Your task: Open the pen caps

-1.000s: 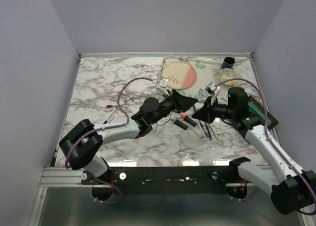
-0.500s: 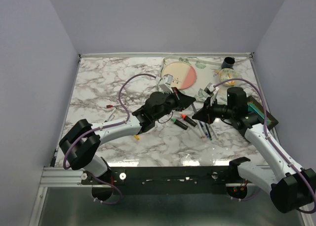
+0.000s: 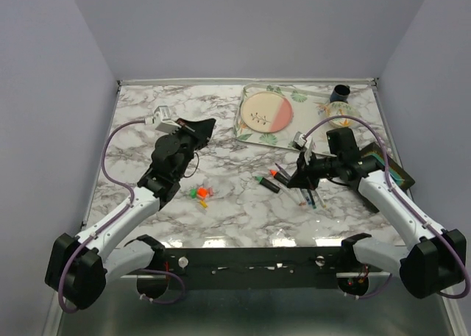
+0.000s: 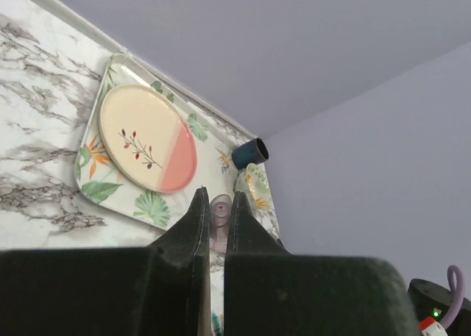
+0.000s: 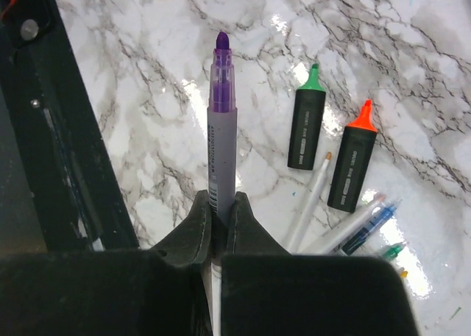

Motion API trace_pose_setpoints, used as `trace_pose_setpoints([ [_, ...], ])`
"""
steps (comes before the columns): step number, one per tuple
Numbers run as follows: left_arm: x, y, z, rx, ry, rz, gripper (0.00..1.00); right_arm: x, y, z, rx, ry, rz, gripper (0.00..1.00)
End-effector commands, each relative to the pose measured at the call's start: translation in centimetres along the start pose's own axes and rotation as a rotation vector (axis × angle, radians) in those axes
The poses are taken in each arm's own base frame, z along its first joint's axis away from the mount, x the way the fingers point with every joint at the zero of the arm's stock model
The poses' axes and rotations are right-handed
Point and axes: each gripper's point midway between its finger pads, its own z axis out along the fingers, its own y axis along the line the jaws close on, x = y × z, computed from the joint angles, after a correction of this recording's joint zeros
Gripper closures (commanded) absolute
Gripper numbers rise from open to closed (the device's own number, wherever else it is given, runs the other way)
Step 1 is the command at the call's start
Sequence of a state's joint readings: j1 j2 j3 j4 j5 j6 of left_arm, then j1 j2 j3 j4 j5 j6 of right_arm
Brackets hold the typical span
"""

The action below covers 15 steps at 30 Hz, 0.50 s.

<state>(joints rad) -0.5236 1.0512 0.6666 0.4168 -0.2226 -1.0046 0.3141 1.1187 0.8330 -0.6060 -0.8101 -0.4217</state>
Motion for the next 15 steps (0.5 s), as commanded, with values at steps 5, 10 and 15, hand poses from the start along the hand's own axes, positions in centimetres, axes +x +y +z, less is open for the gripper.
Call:
trace_pose_setpoints([
  [5,3.1,7.1,-4.0,-0.214,0.135,0.109,1.0,5.3,-7.1,-1.6,0.349,0.267,0.014,0.99],
  [10,4.5,9.6,-7.4,-0.263,0.203,0.12,1.0,7.7,-9.2,-2.5,0.427,0.359,0.098,0.99],
  [15,6.0,13.2,-11.2,-0.372,0.278,0.135,1.0,10.1,-9.5,-2.6,0.4,0.436,0.186,0.99],
])
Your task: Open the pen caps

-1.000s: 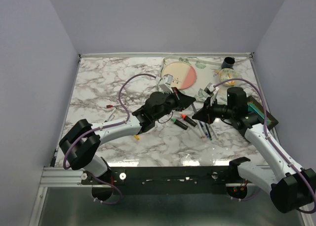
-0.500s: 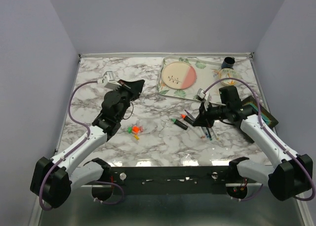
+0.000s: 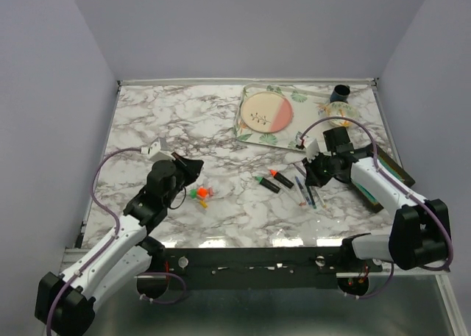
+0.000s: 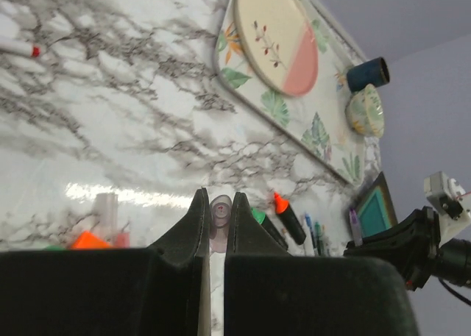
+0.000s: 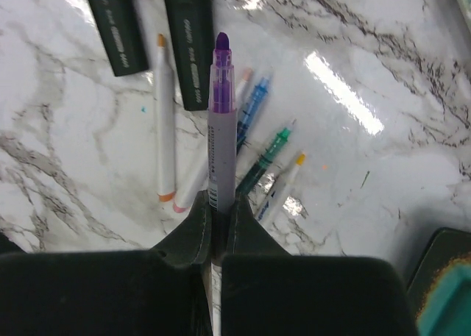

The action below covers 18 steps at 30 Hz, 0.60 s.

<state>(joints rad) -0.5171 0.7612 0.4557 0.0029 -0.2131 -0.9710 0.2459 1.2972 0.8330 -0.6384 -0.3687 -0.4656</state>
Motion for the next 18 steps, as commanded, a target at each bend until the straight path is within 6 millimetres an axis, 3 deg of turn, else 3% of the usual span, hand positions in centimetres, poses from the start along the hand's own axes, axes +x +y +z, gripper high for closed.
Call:
trace_pose_setpoints([
  [1,2.3,4.0,-2.5,-0.108,0.083,0.025,1.0,2.5,-1.3,0.0,0.027,0.114,0.053,0.99],
  [3,3.0,5.0,-3.0,-0.141,0.111,0.025,1.0,3.2,-1.0,0.3,0.005,0.141,0.064,0.96],
  [11,4.5,6.0,-4.0,-0.152,0.169,0.001,1.0,5.2,-0.8,0.7,-0.014,0.224,0.093,0.91],
  [18,4.3,6.5,-4.3,-0.136,0.154,0.075,1.0,6.3,-1.1,1.1,-0.024,0.263,0.137,0.84],
])
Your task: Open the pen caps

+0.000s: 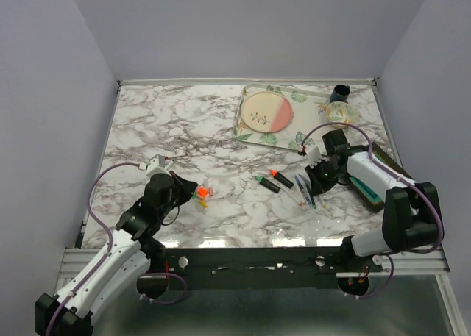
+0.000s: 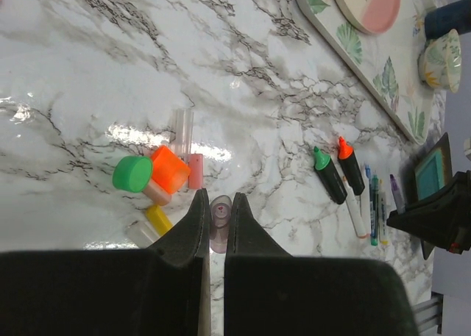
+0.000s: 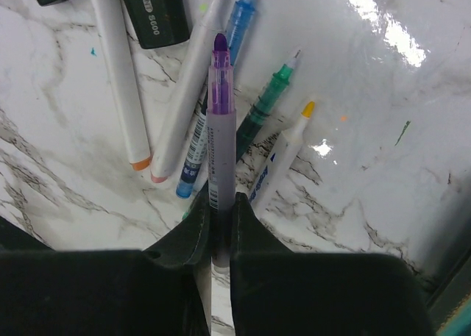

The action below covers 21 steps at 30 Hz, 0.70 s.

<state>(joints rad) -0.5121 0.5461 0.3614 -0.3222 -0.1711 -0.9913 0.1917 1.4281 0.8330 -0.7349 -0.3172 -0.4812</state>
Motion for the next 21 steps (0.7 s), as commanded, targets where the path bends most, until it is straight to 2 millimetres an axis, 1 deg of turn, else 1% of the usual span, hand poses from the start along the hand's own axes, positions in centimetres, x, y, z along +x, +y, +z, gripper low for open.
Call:
trace_pose_setpoints([
  [1,0.1,0.6,-0.3,-0.005,0.002,0.065,1.0,1.3,-0.6,0.3,-0.001,0.063,0.032,0.83],
  [4,0.3,0.3,-0.1,0.012,0.014,0.082,1.0,1.6,-0.6,0.7,-0.007,0.085,0.04,0.78],
  [6,1.1,-0.4,0.1,0.069,0.045,0.096,1.0,1.8,-0.6,0.9,-0.014,0.094,0.044,0.76],
  [8,2.0,-0.5,0.2,0.095,0.079,0.106,1.0,1.8,-0.4,0.9,-0.022,0.097,0.044,0.74],
  [9,2.0,-0.8,0.3,0.114,0.079,0.109,1.0,1.9,-0.5,1.0,-0.025,0.101,0.048,0.72],
  [13,2.5,-1.0,0.3,0.13,0.109,0.127,1.0,1.9,-0.4,1.0,-0.025,0.102,0.043,0.66],
  [14,2.2,-1.4,0.3,0.14,0.101,0.129,1.0,1.9,-0.4,1.0,-0.029,0.099,0.046,0.65],
  [15,2.8,-2.1,0.0,0.176,0.136,0.142,1.0,1.9,-0.3,0.9,-0.03,0.097,0.044,0.64],
  [16,2.8,-2.2,0.0,0.18,0.145,0.153,1.0,1.8,-0.3,0.8,-0.03,0.094,0.042,0.64],
  [17,2.6,-2.9,-0.1,0.199,0.149,0.162,1.0,1.7,-0.3,0.8,-0.031,0.089,0.039,0.64],
  [18,2.7,-3.1,-0.2,0.209,0.16,0.176,1.0,1.6,-0.2,0.7,-0.031,0.085,0.038,0.64],
  [19,3.3,-3.3,-0.2,0.218,0.199,0.187,1.0,1.5,-0.3,0.6,-0.028,0.078,0.038,0.63],
  [21,3.2,-4.2,-0.4,0.24,0.215,0.199,1.0,1.1,-0.2,0.3,-0.025,0.062,0.03,0.63],
])
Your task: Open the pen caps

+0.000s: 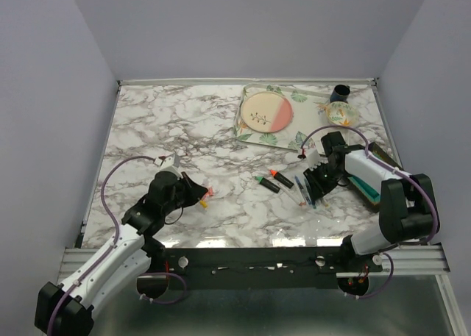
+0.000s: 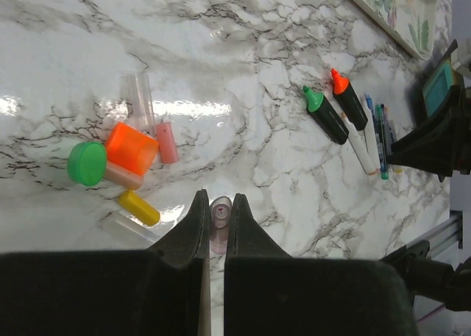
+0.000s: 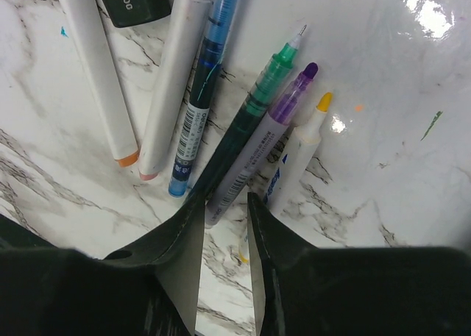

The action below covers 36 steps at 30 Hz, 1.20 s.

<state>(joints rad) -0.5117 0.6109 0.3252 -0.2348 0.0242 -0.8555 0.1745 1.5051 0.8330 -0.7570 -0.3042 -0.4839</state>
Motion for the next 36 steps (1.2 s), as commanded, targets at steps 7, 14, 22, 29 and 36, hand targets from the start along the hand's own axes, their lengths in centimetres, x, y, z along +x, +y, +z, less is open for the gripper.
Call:
trace_pose_setpoints([
  [7,1.5,-4.6,0.2,0.044,0.151,0.196,1.0,-1.9,0.4,-2.4,0.013,-0.104,-0.05,0.59],
  [14,3.4,-1.9,2.2,-0.257,0.261,0.356,1.0,-2.8,0.9,-3.7,0.013,-0.172,-0.086,0.57],
  [22,5.1,1.2,3.0,-0.452,0.324,0.461,0.99,-3.1,1.2,-4.1,0.01,-0.191,-0.101,0.56],
  [29,5.6,1.8,3.7,-0.492,0.352,0.49,0.84,-3.3,1.4,-4.4,0.009,-0.21,-0.113,0.56],
  [36,5.6,2.3,4.0,-0.525,0.356,0.505,0.72,-3.3,1.6,-4.6,0.007,-0.221,-0.12,0.56],
])
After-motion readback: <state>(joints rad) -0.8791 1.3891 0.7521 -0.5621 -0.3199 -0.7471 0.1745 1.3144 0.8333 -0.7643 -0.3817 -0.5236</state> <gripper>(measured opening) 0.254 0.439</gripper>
